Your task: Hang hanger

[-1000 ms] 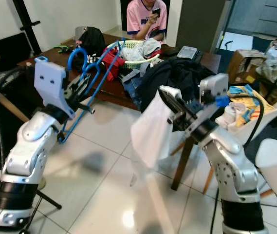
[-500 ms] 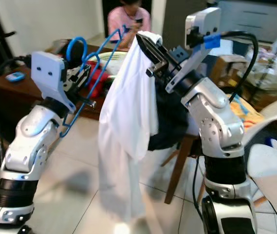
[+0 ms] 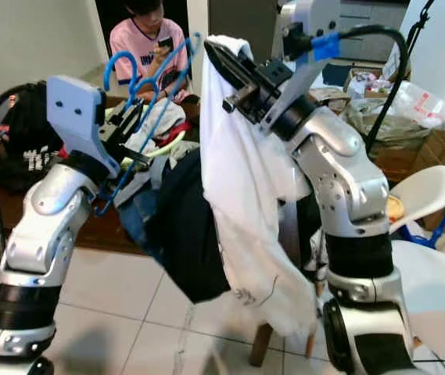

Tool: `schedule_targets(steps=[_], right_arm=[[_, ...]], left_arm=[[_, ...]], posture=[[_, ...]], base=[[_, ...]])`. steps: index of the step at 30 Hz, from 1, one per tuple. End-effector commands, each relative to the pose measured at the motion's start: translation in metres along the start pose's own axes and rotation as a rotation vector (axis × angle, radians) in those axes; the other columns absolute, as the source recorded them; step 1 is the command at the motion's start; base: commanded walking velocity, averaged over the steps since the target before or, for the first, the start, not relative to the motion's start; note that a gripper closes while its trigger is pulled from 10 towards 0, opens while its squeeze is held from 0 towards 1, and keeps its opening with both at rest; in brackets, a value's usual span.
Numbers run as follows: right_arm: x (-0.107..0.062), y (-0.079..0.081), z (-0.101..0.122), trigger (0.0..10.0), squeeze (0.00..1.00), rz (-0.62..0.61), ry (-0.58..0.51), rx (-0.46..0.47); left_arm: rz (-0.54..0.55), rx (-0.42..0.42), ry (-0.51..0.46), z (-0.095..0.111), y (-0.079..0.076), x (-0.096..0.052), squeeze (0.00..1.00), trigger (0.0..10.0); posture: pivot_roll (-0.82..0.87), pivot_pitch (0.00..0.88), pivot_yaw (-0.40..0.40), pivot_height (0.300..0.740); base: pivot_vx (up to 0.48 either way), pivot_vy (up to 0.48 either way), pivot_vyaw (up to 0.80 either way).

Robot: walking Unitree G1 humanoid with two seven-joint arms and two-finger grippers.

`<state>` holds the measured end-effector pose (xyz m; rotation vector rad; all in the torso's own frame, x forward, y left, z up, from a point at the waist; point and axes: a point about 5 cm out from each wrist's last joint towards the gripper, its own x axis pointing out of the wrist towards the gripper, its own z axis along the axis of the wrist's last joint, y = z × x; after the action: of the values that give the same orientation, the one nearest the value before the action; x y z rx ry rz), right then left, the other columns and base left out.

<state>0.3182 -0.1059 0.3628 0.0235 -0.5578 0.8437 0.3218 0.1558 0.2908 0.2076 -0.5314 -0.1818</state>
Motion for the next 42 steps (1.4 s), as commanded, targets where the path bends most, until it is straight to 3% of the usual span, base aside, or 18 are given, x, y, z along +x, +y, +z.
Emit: schedule_targets(steps=[1,8,22,23,24,25,26,28,31,32,33,35,36,37,38,39,42], right_arm=[[0.005,-0.001,0.013,10.0,0.00,0.016,-0.034,-0.023],[0.015,0.000,0.020,10.0,0.00,0.040,-0.059,-0.019],[0.033,-0.008,0.036,10.0,0.00,-0.019,-0.125,-0.001],[0.036,-0.005,0.019,10.0,0.00,-0.016,-0.028,-0.012],[0.036,-0.005,0.019,10.0,0.00,-0.016,-0.028,-0.012],[0.034,0.006,-0.007,10.0,0.00,0.041,0.114,-0.055],[0.034,0.006,-0.007,10.0,0.00,0.041,0.114,-0.055],[0.010,0.033,-0.063,10.0,0.00,0.208,0.413,-0.119],[0.001,0.040,-0.077,10.0,0.00,0.250,0.488,-0.111],[-0.009,0.043,-0.087,10.0,0.00,0.277,0.564,-0.115],[-0.009,0.043,-0.087,10.0,0.00,0.277,0.564,-0.115],[-0.029,0.041,-0.104,10.0,0.00,0.287,0.702,-0.126],[-0.029,0.041,-0.104,10.0,0.00,0.287,0.702,-0.126],[-0.039,0.039,-0.111,10.0,0.07,0.299,0.755,-0.127],[-0.044,0.039,-0.114,10.0,0.07,0.306,0.782,-0.125],[-0.051,0.041,-0.117,10.0,1.00,0.333,0.799,-0.097],[-0.062,0.045,-0.121,10.0,1.00,0.383,0.835,-0.085]], left_arm=[[0.058,0.056,-0.055,0.015,0.012,0.004,0.00,10.0],[0.130,0.114,-0.090,0.025,0.026,0.004,0.00,10.0],[0.122,0.094,-0.078,0.020,0.019,0.003,0.00,10.0],[0.120,0.078,-0.066,0.017,0.016,0.003,0.00,10.0],[0.120,0.078,-0.066,0.017,0.016,0.003,0.00,10.0],[0.122,0.070,-0.054,0.014,0.014,0.002,0.00,10.0],[0.122,0.070,-0.054,0.014,0.014,0.002,0.00,10.0],[0.146,0.071,-0.038,0.012,0.017,0.002,0.00,10.0],[0.157,0.075,-0.035,0.012,0.019,0.002,0.00,10.0],[0.166,0.078,-0.033,0.012,0.022,0.002,0.00,10.0],[0.166,0.078,-0.033,0.012,0.022,0.002,0.00,10.0],[0.173,0.076,-0.032,0.013,0.027,0.002,0.00,10.0],[0.173,0.076,-0.032,0.013,0.027,0.002,0.00,10.0],[0.164,0.070,-0.032,0.013,0.027,0.002,0.00,10.0],[0.156,0.065,-0.032,0.013,0.027,0.002,0.00,10.0],[0.132,0.049,-0.027,0.013,0.026,0.003,0.00,10.0],[0.074,0.026,-0.019,0.013,0.023,0.004,0.00,10.0]], posture=[[0.05,0.013,-0.034,0.740],[0.05,0.008,-0.038,0.740],[0.05,0.000,-0.045,0.740],[0.05,0.000,-0.049,0.740],[0.05,0.000,-0.049,0.740],[0.05,0.001,-0.048,0.740],[0.05,0.001,-0.048,0.740],[0.05,0.004,-0.048,0.740],[0.05,0.004,-0.048,0.740],[0.05,0.009,-0.049,0.740],[0.05,0.009,-0.049,0.740],[0.05,0.014,-0.047,0.740],[0.05,0.014,-0.047,0.740],[0.04,0.015,-0.047,0.740],[0.04,0.015,-0.047,0.740],[0.04,0.019,-0.047,0.740],[0.05,0.022,-0.047,0.740]], base=[[0.480,0.000,0.00],[0.480,0.000,0.00],[0.480,0.000,0.00],[0.000,0.000,0.00],[0.000,0.000,0.00],[0.000,0.000,0.00],[0.000,0.000,0.00],[0.000,0.000,0.00],[0.000,0.000,0.00],[0.000,0.000,0.00],[0.000,0.000,0.00],[0.000,0.000,0.00],[0.000,0.000,0.00],[0.000,0.000,0.00],[0.000,0.000,0.00],[0.000,0.000,0.00],[0.000,0.000,0.00]])
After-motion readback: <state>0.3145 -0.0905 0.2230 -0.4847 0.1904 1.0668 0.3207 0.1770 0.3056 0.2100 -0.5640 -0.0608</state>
